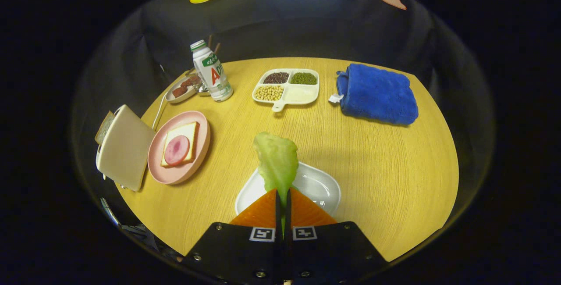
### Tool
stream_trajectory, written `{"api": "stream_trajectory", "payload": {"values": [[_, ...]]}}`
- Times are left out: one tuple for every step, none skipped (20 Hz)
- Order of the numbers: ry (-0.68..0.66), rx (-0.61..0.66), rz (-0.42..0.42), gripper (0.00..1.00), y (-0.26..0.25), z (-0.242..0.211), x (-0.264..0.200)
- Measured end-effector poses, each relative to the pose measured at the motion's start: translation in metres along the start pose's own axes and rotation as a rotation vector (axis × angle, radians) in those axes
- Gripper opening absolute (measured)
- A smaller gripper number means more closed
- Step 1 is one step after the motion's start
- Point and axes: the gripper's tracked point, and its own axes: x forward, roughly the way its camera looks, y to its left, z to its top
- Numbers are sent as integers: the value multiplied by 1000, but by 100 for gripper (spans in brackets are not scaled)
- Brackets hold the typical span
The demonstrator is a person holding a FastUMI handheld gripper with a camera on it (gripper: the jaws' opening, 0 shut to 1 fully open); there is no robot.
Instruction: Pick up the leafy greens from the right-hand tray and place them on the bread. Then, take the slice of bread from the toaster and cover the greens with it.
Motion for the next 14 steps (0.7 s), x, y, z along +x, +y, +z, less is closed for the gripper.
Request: {"api": "stream_trajectory", "payload": {"values": [[2,14,5,1,5,2,-3],[15,12,24,1,11,2,-5],[20,12,36,0,17,3,-8],[16,12,49,0,25,7,-10],[10,3,60,1,35,10,-13],[5,-12,74,1,45,12,-15],[7,-30,87,1,57,13,-17],[10,-52,103,0,69,14,-17],[11,-68,115,0,80,16,-17],[10,-86,124,0,89,18,-15],[12,-100,130,0,97,20,-12],[16,-107,138,0,105,21,-9],[23,-112,148,0,113,22,-7],[30,-115,157,1,119,23,-2]]}}
